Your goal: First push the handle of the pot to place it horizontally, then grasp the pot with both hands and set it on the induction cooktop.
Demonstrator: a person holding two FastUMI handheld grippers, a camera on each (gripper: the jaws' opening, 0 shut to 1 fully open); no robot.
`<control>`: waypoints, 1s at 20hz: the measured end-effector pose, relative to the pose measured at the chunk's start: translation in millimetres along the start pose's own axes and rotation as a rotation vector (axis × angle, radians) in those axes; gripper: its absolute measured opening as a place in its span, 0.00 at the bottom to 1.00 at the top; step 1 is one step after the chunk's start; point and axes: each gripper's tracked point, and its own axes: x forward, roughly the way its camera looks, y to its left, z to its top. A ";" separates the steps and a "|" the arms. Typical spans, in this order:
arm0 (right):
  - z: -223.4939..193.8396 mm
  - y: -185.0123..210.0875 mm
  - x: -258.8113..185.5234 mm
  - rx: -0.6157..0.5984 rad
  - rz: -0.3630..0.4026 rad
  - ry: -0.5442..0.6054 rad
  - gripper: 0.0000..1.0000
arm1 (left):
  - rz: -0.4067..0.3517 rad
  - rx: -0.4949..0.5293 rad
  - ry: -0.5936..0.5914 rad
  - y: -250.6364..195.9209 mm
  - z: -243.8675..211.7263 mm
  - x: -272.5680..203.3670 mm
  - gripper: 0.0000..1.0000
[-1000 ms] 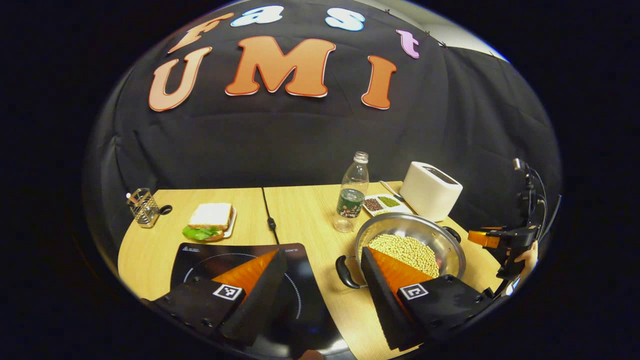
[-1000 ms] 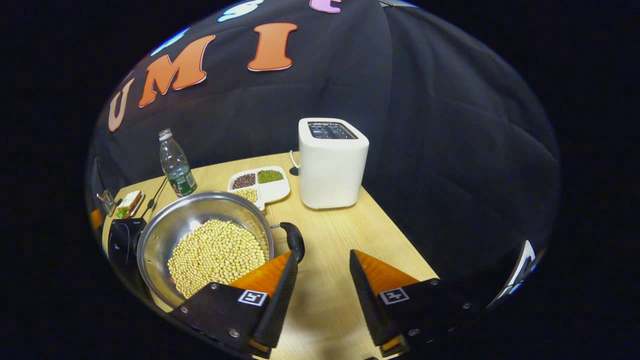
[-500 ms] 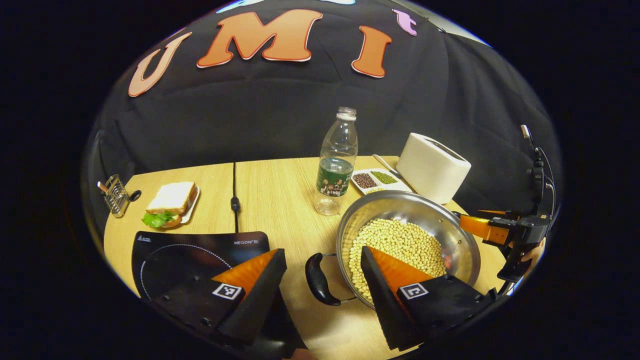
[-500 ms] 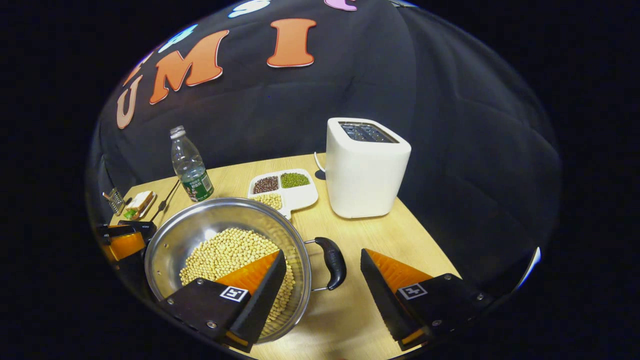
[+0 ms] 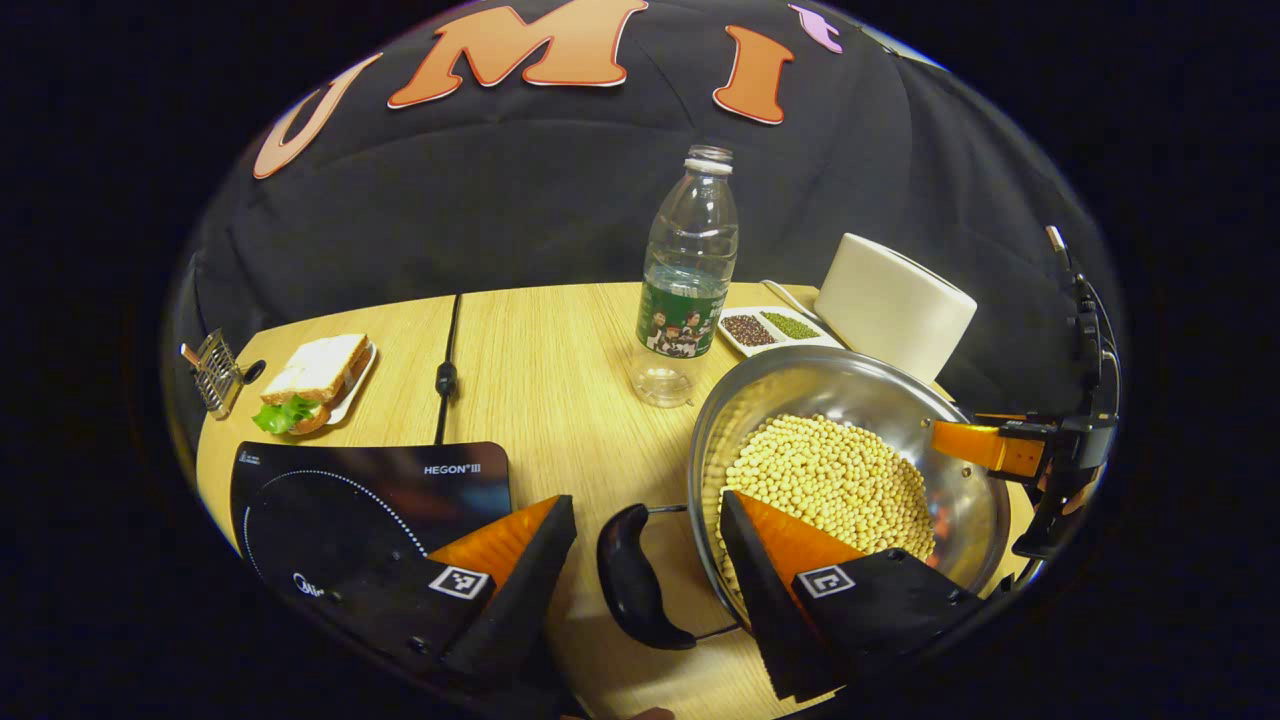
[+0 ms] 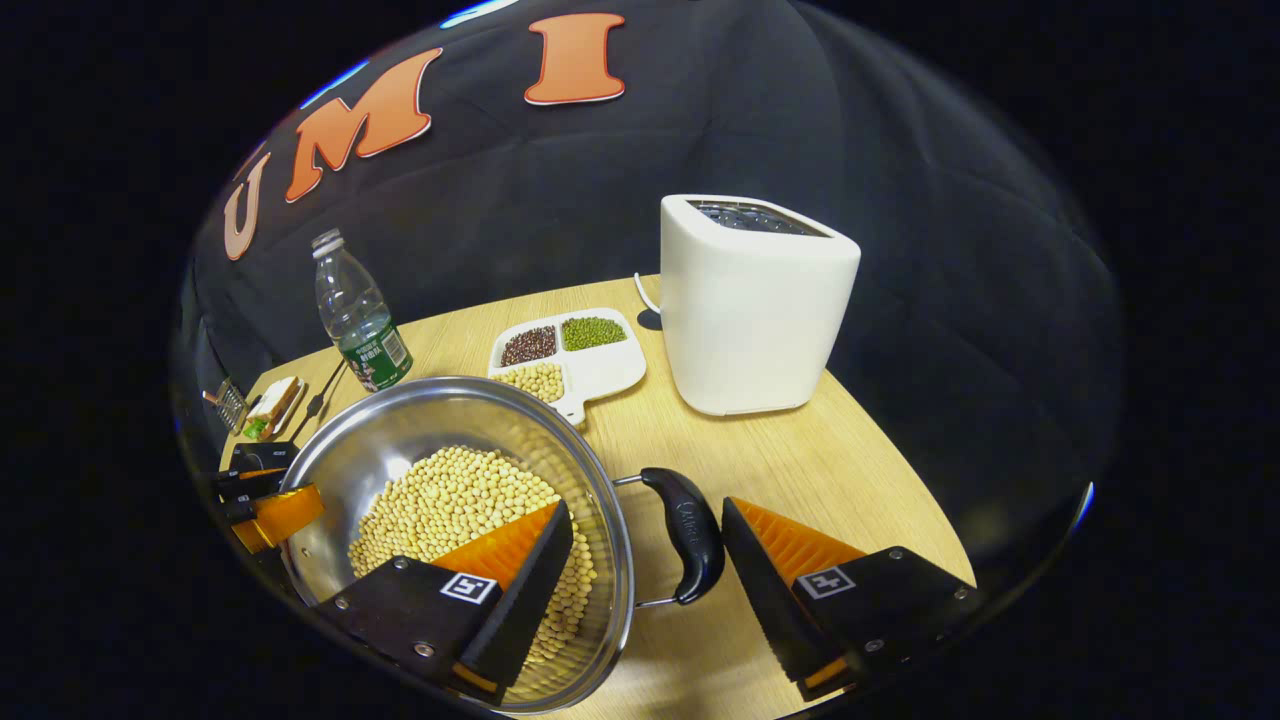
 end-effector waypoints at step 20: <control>-7.2 -5.2 1.0 0.060 0.012 -0.043 0.57 | 0.061 -0.053 -0.045 7.5 -3.4 -2.3 0.70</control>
